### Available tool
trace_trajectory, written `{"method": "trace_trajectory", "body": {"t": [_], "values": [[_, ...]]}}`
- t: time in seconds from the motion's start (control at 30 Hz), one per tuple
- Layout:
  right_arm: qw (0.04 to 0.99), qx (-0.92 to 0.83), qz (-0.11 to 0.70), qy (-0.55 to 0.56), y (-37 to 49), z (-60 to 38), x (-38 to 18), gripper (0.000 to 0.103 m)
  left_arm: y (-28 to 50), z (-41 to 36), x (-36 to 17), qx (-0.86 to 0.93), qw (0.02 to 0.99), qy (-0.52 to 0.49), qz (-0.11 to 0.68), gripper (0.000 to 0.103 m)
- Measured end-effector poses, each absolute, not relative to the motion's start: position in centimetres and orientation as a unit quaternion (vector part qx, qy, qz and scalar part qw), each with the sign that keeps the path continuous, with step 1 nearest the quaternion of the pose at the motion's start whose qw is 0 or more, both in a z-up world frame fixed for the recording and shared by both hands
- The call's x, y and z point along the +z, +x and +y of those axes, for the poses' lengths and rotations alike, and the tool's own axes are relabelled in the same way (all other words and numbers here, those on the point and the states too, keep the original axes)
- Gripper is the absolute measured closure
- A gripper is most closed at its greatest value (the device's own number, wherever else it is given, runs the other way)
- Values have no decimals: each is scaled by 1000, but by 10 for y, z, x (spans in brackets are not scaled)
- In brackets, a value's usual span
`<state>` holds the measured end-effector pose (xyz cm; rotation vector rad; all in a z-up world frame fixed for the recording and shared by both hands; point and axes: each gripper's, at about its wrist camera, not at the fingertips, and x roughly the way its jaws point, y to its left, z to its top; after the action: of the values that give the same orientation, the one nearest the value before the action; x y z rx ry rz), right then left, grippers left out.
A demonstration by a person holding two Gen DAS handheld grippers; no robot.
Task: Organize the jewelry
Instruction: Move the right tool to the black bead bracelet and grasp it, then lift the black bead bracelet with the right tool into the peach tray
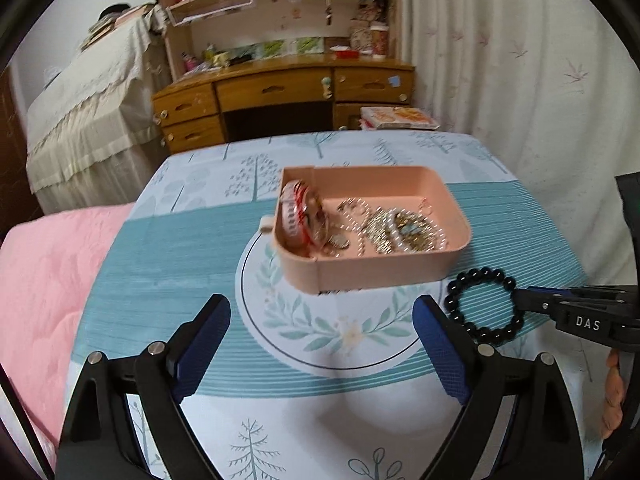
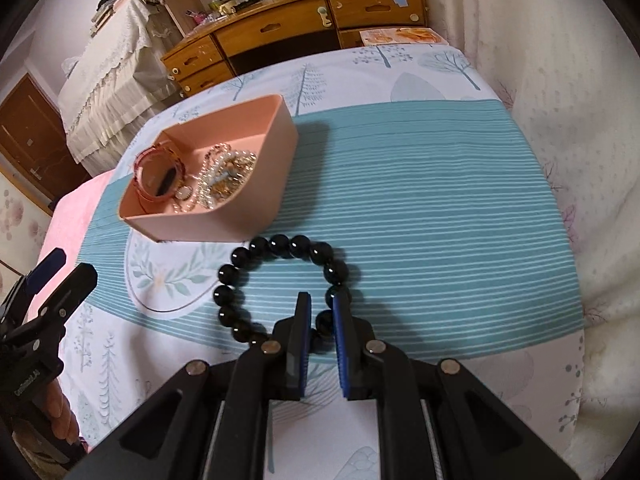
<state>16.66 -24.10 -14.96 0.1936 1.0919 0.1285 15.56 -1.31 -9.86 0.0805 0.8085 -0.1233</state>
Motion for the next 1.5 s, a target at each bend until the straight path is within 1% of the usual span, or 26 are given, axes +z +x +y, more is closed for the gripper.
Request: {"method": "trace_trajectory", "body": {"t": [0.13, 0.27, 0.53, 0.57, 0.8, 0.93, 1.23, 1.5], "values": [[849, 56, 518, 86, 171, -239, -153, 86, 155, -8, -110, -49, 914, 31, 401, 12], [854, 50, 513, 69, 175, -234, -157, 85, 155, -5, -120, -45, 908, 19, 415, 12], [868, 39, 495, 12, 173, -216, -157, 86, 157, 2, -132, -36, 900, 3, 435, 12], [869, 38, 493, 12, 172, -216, -158, 88, 157, 3, -134, -35, 899, 1, 436, 12], [868, 60, 491, 37, 164, -215, -156, 88, 155, 12, -137, -29, 897, -11, 440, 12], [874, 79, 477, 47, 155, -210, -142, 88, 153, 17, -135, -24, 900, -15, 436, 12], [896, 119, 424, 58, 141, -194, -88, 88, 147, 24, -124, -21, 906, -17, 422, 12], [906, 144, 394, 59, 144, -179, -48, 88, 141, 28, -113, -20, 915, -15, 402, 12]]}}
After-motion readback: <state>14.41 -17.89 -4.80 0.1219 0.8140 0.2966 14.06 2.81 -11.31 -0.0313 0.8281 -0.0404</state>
